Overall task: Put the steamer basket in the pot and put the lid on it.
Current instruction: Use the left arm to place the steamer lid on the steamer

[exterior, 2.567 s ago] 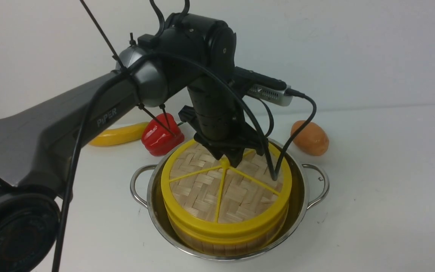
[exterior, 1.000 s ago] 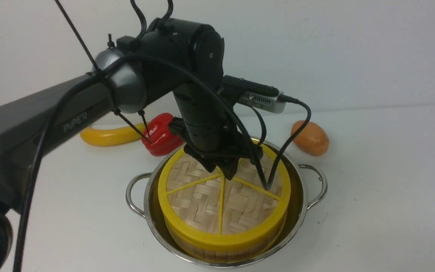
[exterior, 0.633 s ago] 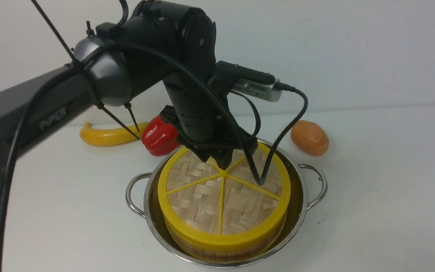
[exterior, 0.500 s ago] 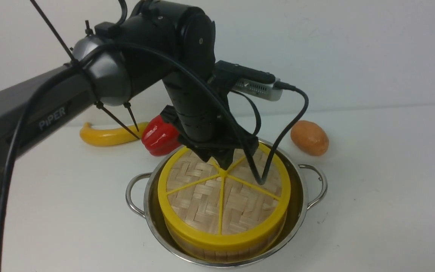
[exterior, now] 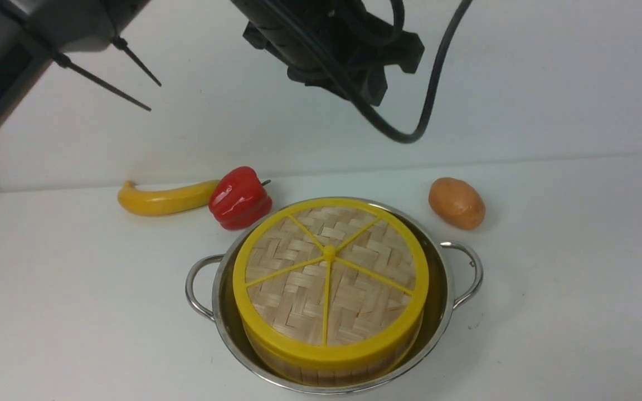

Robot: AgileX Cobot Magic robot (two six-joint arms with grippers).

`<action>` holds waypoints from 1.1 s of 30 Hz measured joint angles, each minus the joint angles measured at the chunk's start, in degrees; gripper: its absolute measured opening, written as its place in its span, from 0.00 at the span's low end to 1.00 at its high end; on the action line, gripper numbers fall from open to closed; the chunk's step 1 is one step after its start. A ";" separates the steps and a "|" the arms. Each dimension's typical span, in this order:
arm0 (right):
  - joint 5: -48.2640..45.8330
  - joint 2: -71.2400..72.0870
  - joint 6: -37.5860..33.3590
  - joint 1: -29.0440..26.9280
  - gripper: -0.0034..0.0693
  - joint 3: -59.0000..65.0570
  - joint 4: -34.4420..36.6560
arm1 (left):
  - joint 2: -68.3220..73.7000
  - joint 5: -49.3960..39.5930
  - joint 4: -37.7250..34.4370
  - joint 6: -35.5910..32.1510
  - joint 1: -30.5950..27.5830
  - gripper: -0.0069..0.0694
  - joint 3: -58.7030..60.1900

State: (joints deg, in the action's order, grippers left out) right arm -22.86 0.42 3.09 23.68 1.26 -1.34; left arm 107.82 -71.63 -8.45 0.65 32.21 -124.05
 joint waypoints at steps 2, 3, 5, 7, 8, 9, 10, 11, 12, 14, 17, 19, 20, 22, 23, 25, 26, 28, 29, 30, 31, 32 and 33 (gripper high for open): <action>0.00 0.00 0.00 0.00 0.38 0.00 0.00 | 0.00 0.11 0.73 -0.06 0.00 0.35 -0.12; 0.00 0.00 0.00 0.00 0.38 0.00 0.00 | 0.00 0.17 1.60 -0.06 0.00 0.35 -0.12; 0.00 0.00 0.00 0.00 0.38 0.00 0.00 | 0.14 0.28 3.13 -0.10 0.00 0.35 -0.12; 0.00 0.00 0.00 0.00 0.38 0.00 0.00 | 0.31 0.15 3.95 -0.10 0.00 0.35 -0.12; 0.00 0.00 0.00 0.00 0.38 0.00 0.00 | 0.45 -0.17 4.48 -0.17 0.00 0.35 -0.12; 0.00 0.00 0.00 0.00 0.38 0.00 0.00 | 0.53 -0.30 5.10 -0.10 0.00 0.35 -0.12; 0.00 0.00 0.00 0.00 0.38 0.00 0.00 | 0.58 -0.30 5.87 0.13 -0.05 0.35 -0.12; 0.00 0.00 0.00 0.00 0.38 0.00 0.00 | 0.43 -0.30 7.34 1.04 -0.11 0.35 0.19; 0.00 0.00 0.00 0.00 0.38 0.00 0.00 | 0.42 -0.30 7.64 1.24 -0.16 0.35 0.23; 0.05 0.00 0.00 0.00 0.38 0.00 0.00 | -1.11 -0.42 14.11 5.48 -0.22 0.35 1.44; 0.05 0.00 0.00 0.00 0.38 0.00 0.00 | -5.10 -0.47 21.95 11.64 -0.45 0.35 3.52; 0.05 0.00 0.00 0.00 0.38 0.00 0.00 | -9.57 -0.47 28.43 16.21 -0.84 0.35 6.50; 0.05 0.00 0.00 0.00 0.38 0.00 0.00 | -12.19 -0.47 31.11 18.09 -1.13 0.35 8.19; 0.05 0.00 0.00 0.00 0.38 0.00 0.00 | -15.46 -0.12 34.12 19.72 -1.44 0.35 10.62; 0.05 0.00 0.00 0.00 0.38 0.00 0.00 | -17.74 0.39 35.84 20.37 -1.75 0.35 12.46; 0.05 0.00 0.00 0.00 0.38 0.00 0.00 | -23.24 2.81 38.48 21.20 -2.92 0.35 17.25; 0.05 0.00 0.00 0.00 0.38 0.00 0.00 | -25.34 4.35 39.11 21.41 -3.64 0.35 20.29; 0.05 0.00 0.00 0.00 0.38 0.00 0.00 | -31.91 11.50 38.58 21.55 -7.11 0.35 29.33; 0.05 0.00 0.00 0.00 0.38 0.00 0.00 | -33.91 14.52 37.87 21.48 -8.82 0.35 33.16; 0.05 0.00 0.00 0.00 0.38 0.00 0.00 | -35.04 17.05 36.99 21.31 -10.22 0.35 36.33; 0.05 0.00 0.00 0.00 0.38 0.00 0.00 | -37.65 21.64 35.19 20.90 -12.67 0.35 42.14; 0.05 0.00 0.00 0.00 0.38 0.00 0.00 | -38.37 23.03 34.64 20.76 -13.36 0.35 43.86; 0.05 0.00 0.00 0.00 0.38 0.00 0.00 | -40.30 26.71 33.26 20.51 -15.00 0.35 48.29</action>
State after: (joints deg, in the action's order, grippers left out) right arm -22.81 0.42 3.09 23.68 1.26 -1.34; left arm 67.52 -44.92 24.81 21.17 17.21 -75.77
